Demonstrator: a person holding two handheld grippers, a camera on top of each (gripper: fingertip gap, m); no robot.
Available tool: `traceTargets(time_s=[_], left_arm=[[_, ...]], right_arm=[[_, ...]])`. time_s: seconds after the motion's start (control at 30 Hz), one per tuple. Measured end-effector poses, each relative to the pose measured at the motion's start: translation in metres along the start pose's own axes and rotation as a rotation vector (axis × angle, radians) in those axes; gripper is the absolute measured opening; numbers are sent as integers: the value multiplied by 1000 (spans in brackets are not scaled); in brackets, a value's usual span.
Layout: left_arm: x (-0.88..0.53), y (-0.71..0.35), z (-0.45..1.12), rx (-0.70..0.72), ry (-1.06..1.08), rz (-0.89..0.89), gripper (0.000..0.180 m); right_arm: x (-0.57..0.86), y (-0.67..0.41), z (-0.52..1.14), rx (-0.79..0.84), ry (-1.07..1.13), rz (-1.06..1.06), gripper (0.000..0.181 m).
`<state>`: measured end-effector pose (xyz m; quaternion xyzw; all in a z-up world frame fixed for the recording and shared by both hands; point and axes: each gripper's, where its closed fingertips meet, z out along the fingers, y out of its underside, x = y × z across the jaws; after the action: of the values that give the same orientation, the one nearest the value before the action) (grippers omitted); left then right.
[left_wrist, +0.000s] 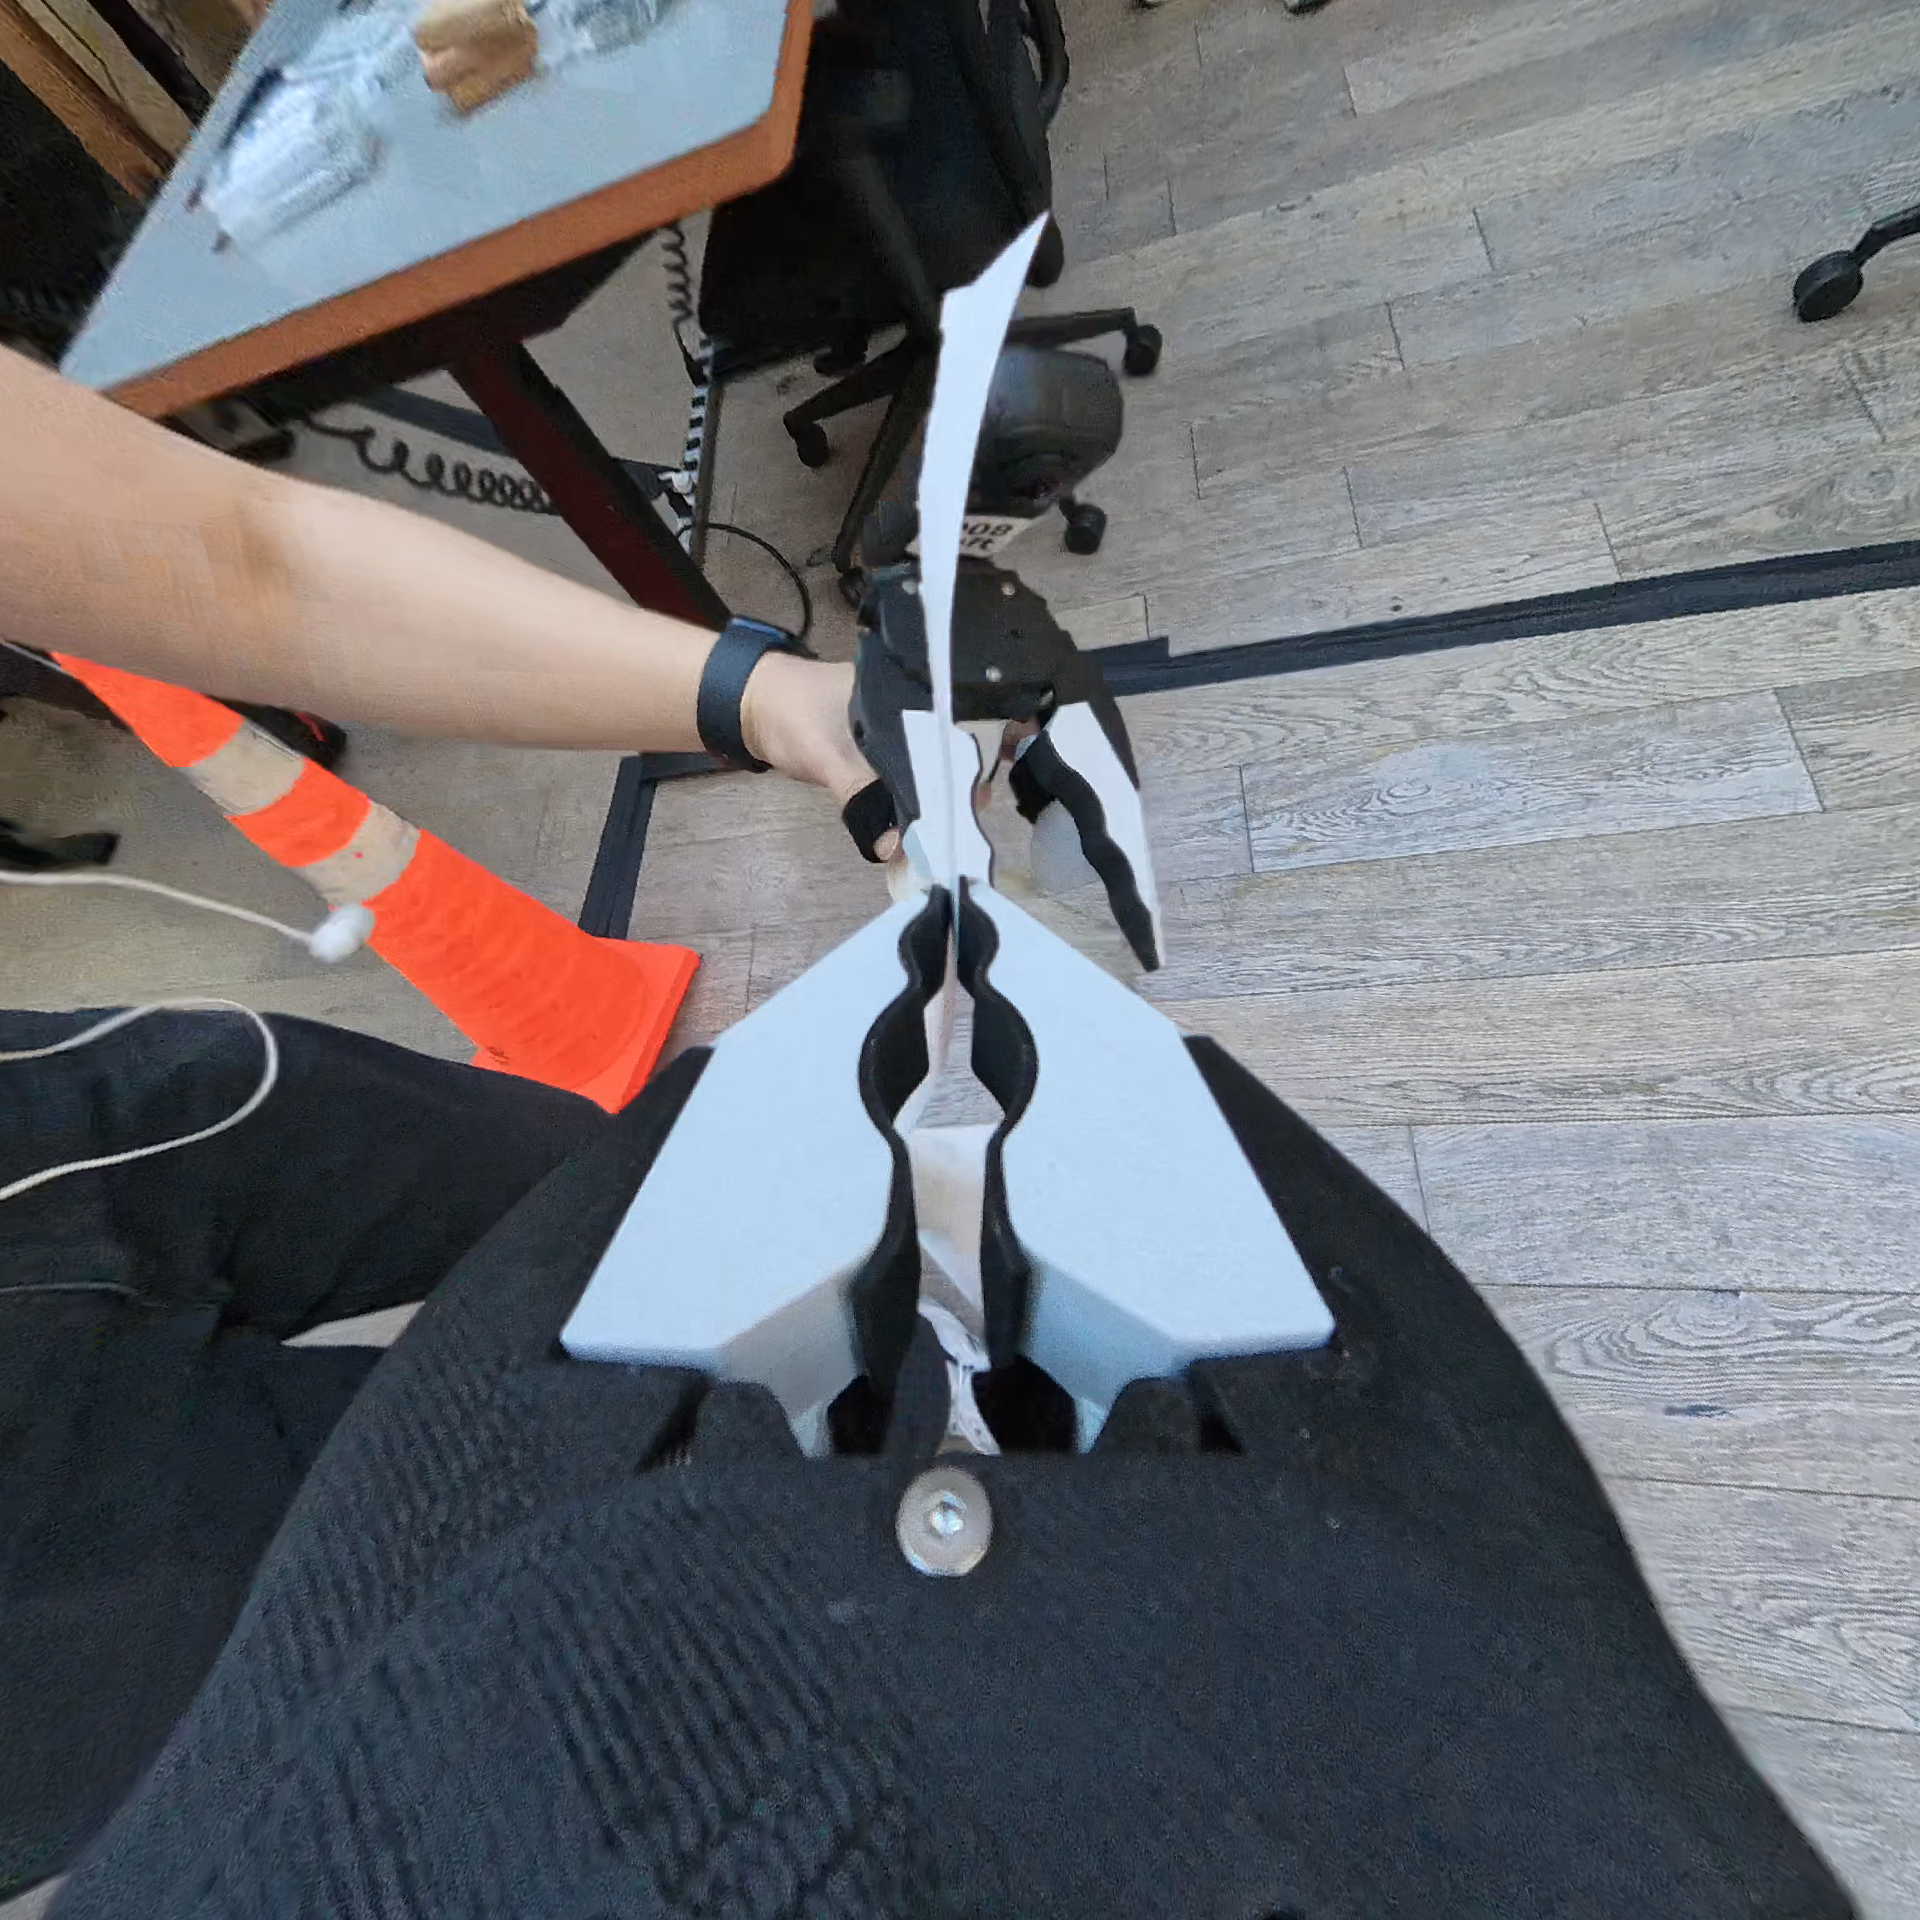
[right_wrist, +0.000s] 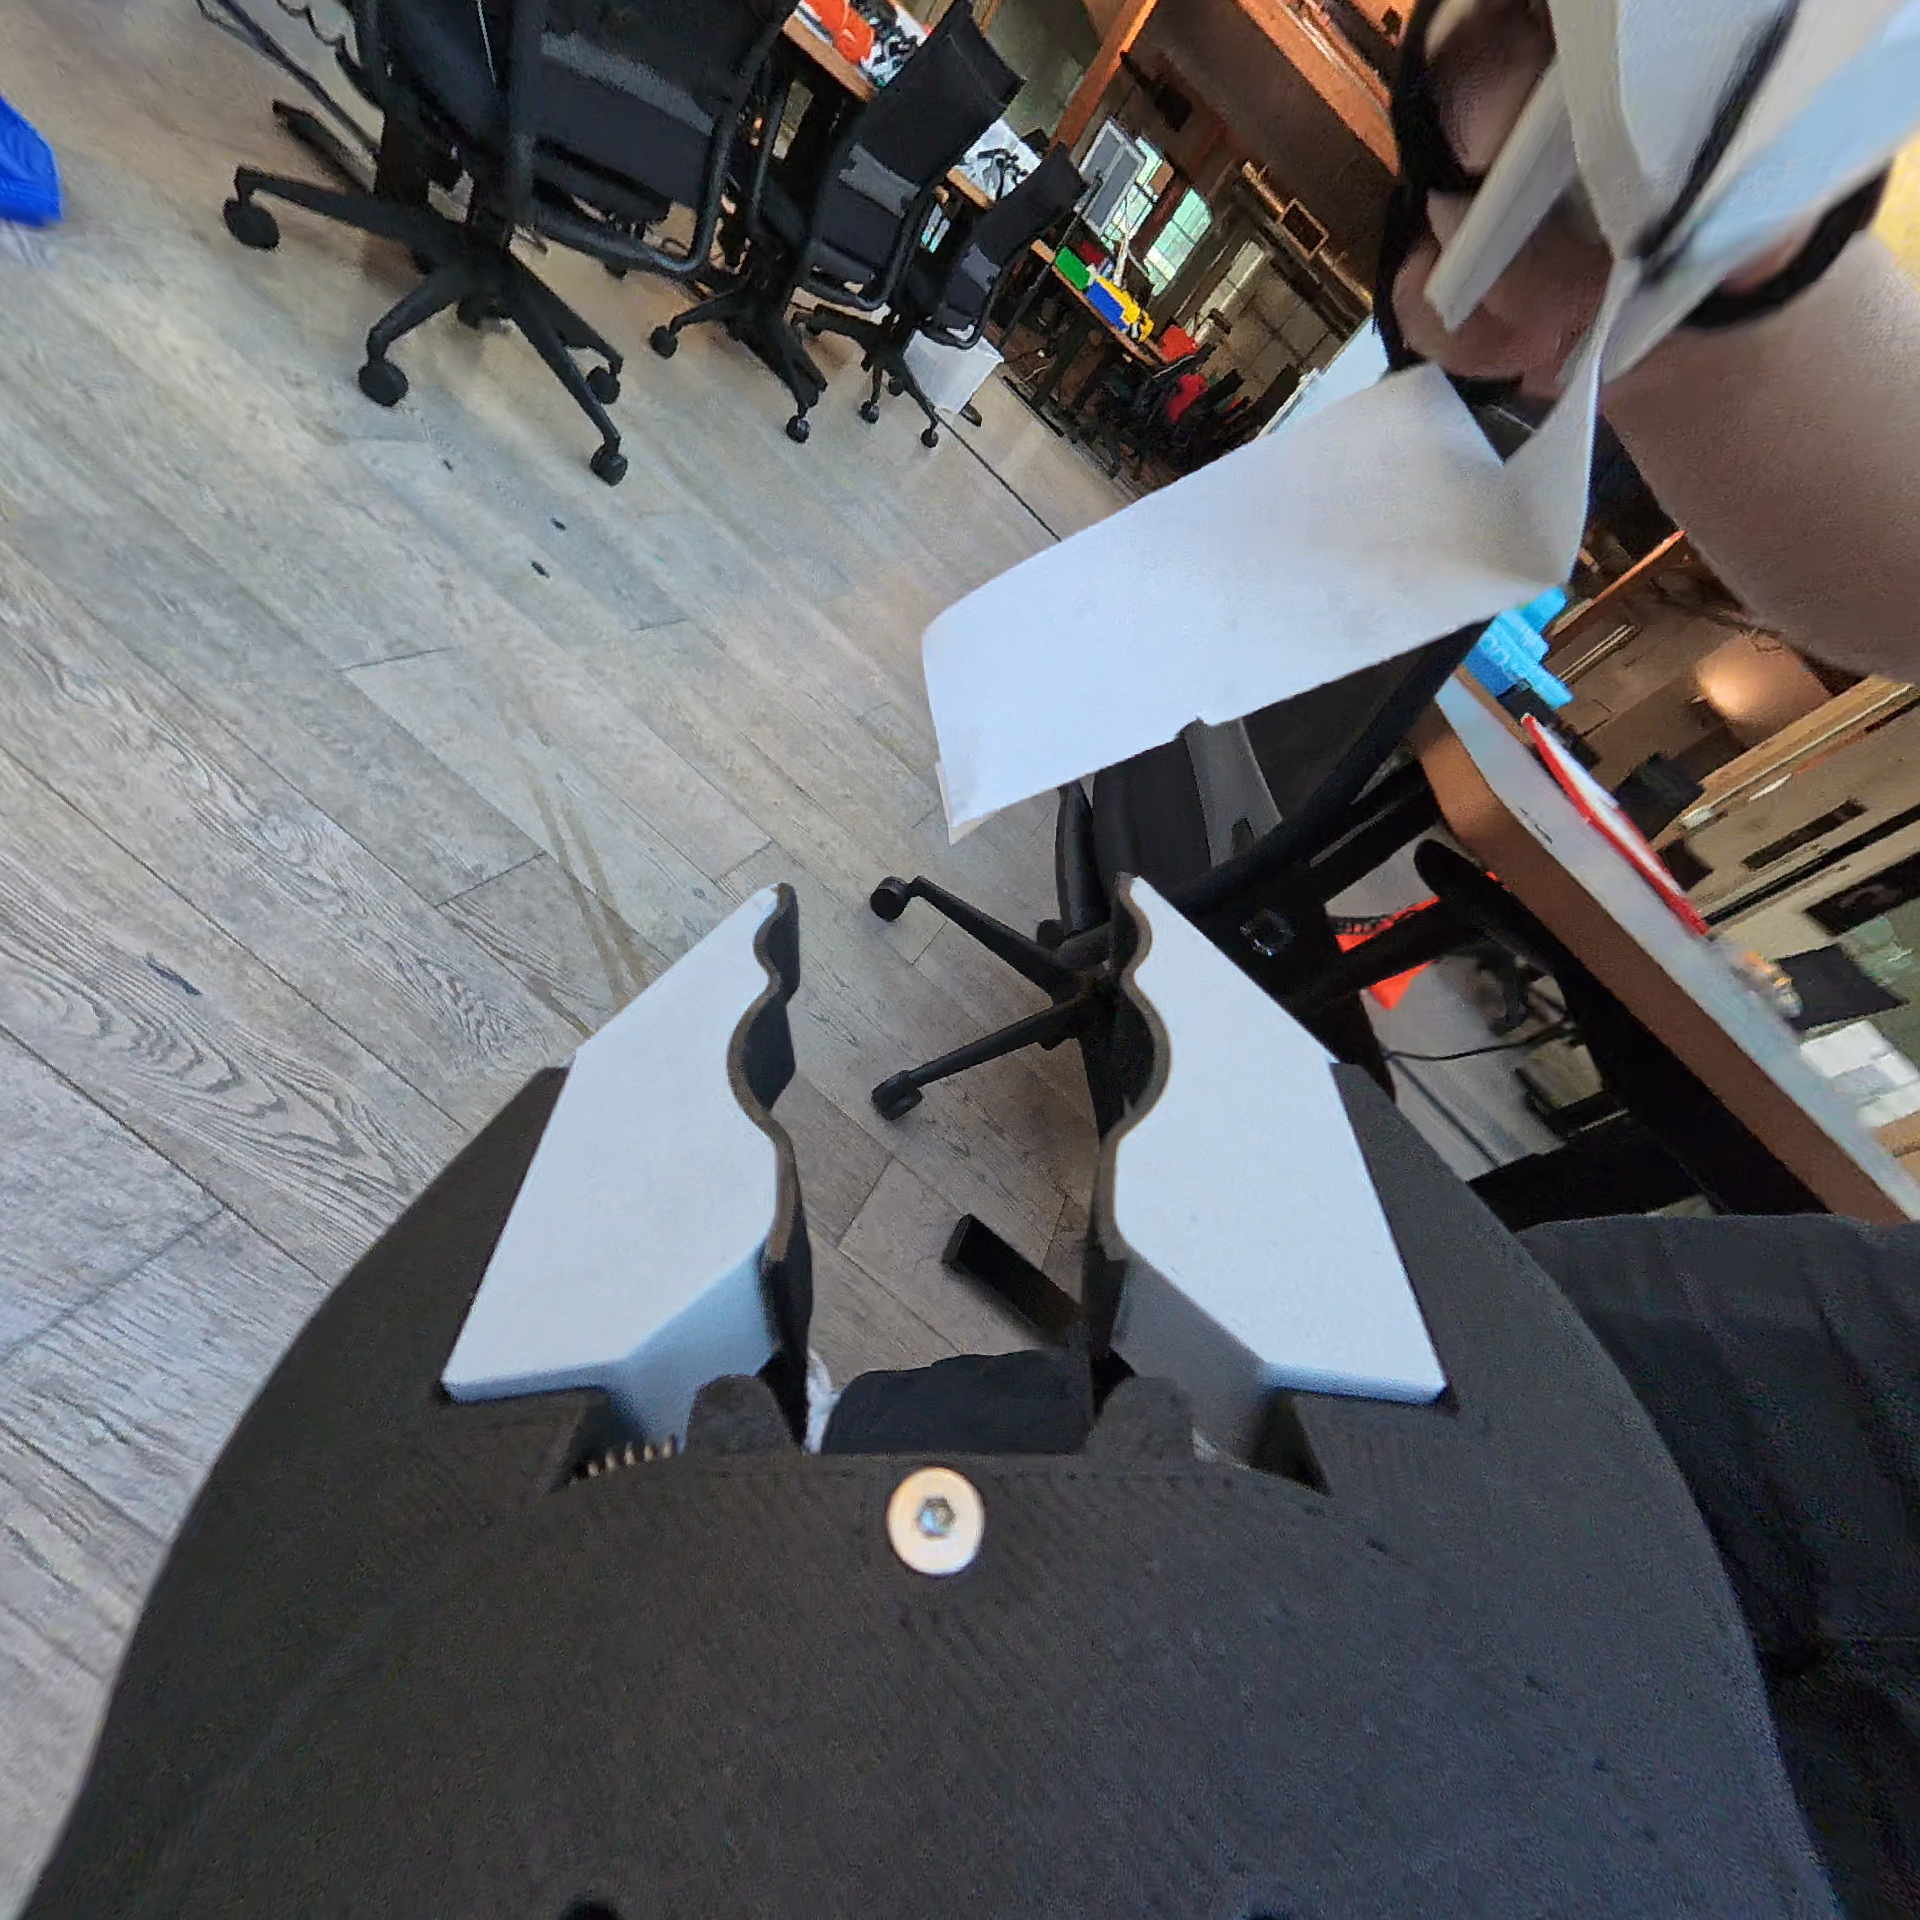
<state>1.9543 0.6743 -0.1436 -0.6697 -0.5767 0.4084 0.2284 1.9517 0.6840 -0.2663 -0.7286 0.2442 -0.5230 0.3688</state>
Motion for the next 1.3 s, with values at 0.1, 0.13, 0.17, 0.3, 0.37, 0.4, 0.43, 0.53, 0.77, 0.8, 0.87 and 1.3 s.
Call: traceTargets(time_s=[0.1,0.13,0.17,0.3,0.37,0.4,0.43,0.53,0.77,0.8,0.87,1.3], left_arm=[[-49,-80,-42,119,-77,82,0],[-66,-107,-57,155,-111,94,0],[-82,-132,-72,181,-127,100,0],[-143,-217,-120,226,-174,24,0],[-172,-252,-141,231,-199,-34,0],[-185,-270,-151,245,-203,-60,0],[-197,-287,-160,263,-198,-84,0],[-234,-331,-183,284,-219,-147,0],[-290,-381,-206,286,-284,-239,0],[-293,-380,-205,281,-299,-239,0],[-285,-371,-197,268,-277,-204,22],[-100,-140,-128,544,-31,598,72]], right_arm=[[87,-41,-29,4,-40,240,62],[113,-60,-42,18,-93,339,58],[136,-82,-56,50,-162,435,52],[226,-179,-116,150,-235,662,50],[261,-216,-142,142,-210,694,53],[277,-231,-155,139,-208,732,48],[290,-246,-167,136,-242,787,48],[331,-276,-186,69,-312,977,49],[391,-312,-173,-80,-264,1126,26],[393,-303,-164,-117,-217,1110,5],[400,-288,-151,-91,-137,1057,0],[349,-216,-226,389,-257,465,0]])
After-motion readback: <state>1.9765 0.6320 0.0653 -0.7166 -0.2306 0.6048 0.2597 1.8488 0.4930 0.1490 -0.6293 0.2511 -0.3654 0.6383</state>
